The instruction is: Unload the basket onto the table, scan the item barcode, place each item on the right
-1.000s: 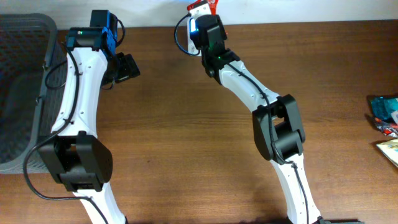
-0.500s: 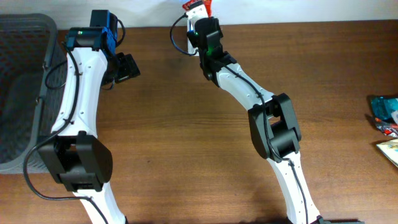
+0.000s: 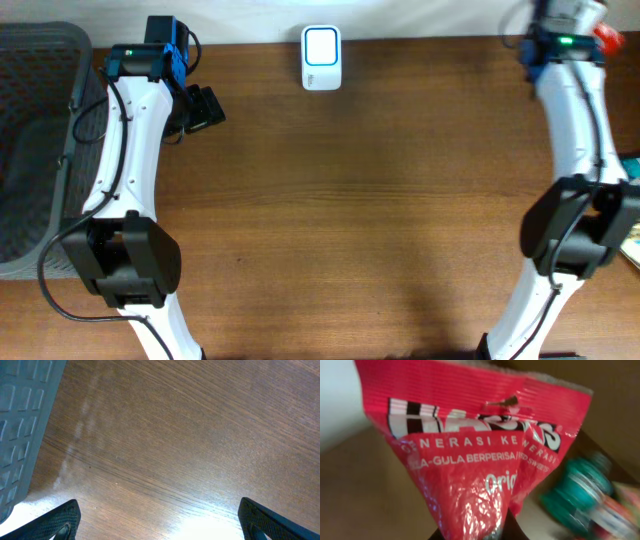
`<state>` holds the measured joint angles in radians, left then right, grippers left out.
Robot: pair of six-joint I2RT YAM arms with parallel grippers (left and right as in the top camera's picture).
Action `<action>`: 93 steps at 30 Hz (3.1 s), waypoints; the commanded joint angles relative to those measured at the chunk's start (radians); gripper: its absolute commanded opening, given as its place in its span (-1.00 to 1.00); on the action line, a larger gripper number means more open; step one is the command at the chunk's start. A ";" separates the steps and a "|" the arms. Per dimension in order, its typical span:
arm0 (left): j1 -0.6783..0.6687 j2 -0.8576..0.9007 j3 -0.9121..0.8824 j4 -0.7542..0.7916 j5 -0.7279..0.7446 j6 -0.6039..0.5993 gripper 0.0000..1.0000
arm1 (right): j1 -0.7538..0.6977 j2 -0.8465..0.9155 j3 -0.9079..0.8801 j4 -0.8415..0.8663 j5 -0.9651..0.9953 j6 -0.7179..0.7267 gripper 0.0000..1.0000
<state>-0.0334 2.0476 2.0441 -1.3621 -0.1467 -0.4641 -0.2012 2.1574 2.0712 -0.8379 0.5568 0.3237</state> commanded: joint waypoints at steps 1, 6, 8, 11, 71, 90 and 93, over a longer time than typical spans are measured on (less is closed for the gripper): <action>-0.001 -0.002 0.002 0.002 -0.008 0.009 0.98 | -0.144 0.036 -0.005 -0.111 0.013 0.034 -0.92; -0.001 -0.002 0.002 0.002 -0.008 0.010 0.98 | -0.328 0.077 -0.005 -0.183 -0.003 0.033 -0.86; -0.001 -0.002 0.002 0.002 -0.008 0.010 0.98 | -0.385 0.077 -0.005 -0.188 -0.002 0.033 -0.76; -0.001 -0.002 0.002 0.002 -0.008 0.009 0.98 | -0.451 0.077 -0.005 -0.218 -0.003 0.034 -0.74; -0.001 -0.002 0.002 0.002 -0.008 0.009 0.98 | 0.144 -1.538 -1.496 0.307 -0.858 -0.190 0.97; -0.001 -0.002 0.002 0.002 -0.008 0.010 0.98 | 0.144 -2.154 -1.952 0.705 -0.751 -0.190 0.97; -0.001 -0.002 0.002 0.002 -0.008 0.010 0.98 | 0.144 -2.154 -1.982 0.767 -0.693 -0.197 0.97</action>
<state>-0.0334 2.0476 2.0441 -1.3613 -0.1471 -0.4641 -0.0635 0.0128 0.1242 -0.1108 -0.2031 0.1352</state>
